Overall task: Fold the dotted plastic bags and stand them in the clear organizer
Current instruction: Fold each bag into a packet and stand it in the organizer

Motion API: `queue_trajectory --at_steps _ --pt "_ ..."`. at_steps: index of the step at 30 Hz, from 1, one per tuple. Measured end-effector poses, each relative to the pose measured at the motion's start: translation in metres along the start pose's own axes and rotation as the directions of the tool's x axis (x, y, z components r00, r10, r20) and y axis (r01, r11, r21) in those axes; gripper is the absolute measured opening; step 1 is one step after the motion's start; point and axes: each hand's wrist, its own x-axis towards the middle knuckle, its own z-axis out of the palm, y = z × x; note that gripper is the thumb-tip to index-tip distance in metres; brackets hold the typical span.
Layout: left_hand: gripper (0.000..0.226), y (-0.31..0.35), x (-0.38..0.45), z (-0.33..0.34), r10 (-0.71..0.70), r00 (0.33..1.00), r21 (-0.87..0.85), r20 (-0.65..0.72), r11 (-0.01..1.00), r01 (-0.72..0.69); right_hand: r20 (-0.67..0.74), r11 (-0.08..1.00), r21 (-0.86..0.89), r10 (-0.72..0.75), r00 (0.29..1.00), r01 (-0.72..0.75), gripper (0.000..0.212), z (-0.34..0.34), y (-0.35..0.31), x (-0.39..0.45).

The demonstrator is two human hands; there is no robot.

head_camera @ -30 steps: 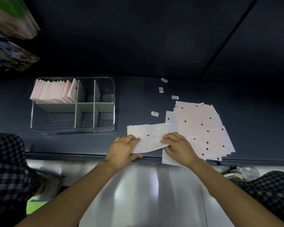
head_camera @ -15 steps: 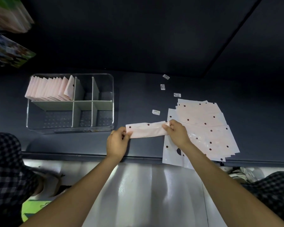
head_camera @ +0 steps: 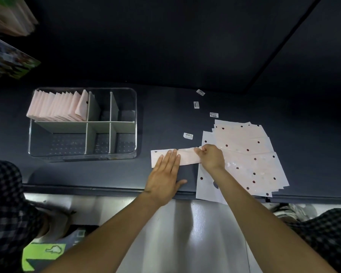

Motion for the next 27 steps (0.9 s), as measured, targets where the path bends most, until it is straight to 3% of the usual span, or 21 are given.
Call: queue_trajectory --at_steps 6,8,10,12,15,18,19,21,23,27 --pt "0.078 -0.019 0.004 0.004 -0.035 0.996 0.088 0.088 0.996 0.027 -0.011 0.999 0.013 0.052 0.999 -0.052 0.036 -0.001 -0.004 -0.003" --pt "0.076 -0.021 0.003 0.004 -0.022 0.995 0.095 0.102 0.995 0.013 -0.206 0.999 0.049 0.006 0.978 0.004 0.022 0.001 -0.005 -0.011" --pt "0.074 -0.021 0.003 0.003 -0.015 0.995 0.089 0.099 0.996 0.006 -0.379 0.963 0.147 -0.157 0.912 0.227 0.015 0.007 -0.006 -0.025" --pt "0.073 -0.021 0.003 0.003 -0.016 0.996 0.079 0.093 0.997 0.008 -0.262 0.862 0.365 -0.268 0.927 0.352 0.008 0.016 -0.011 -0.038" --pt "0.07 -0.021 0.003 0.003 -0.004 0.996 0.075 0.089 0.997 -0.003 0.1 0.702 0.71 -0.19 0.977 0.064 0.019 0.023 -0.02 -0.043" --pt "0.065 -0.023 0.004 0.002 0.021 0.996 0.071 0.089 0.997 -0.027 0.116 0.498 0.861 0.002 0.993 -0.102 0.018 0.015 -0.018 -0.032" --pt "0.064 -0.023 0.003 0.002 0.028 0.995 0.065 0.092 0.997 -0.034 0.093 0.5 0.859 0.053 0.994 -0.107 0.018 0.01 -0.015 -0.028" --pt "0.063 -0.025 0.003 0.002 0.036 0.995 0.046 0.094 0.998 -0.041 -0.013 0.736 0.677 0.022 1.0 -0.007 0.022 0.001 -0.007 -0.019" --pt "0.063 -0.027 0.003 0.001 0.048 0.994 0.021 0.094 0.999 -0.05 -0.044 0.925 0.348 -0.147 0.988 0.153 0.024 -0.006 -0.003 -0.012" --pt "0.063 -0.034 0.002 -0.005 0.065 0.992 0.04 0.106 0.997 -0.07 0.112 0.94 -0.119 -0.307 0.945 0.32 0.025 -0.017 -0.007 -0.006"
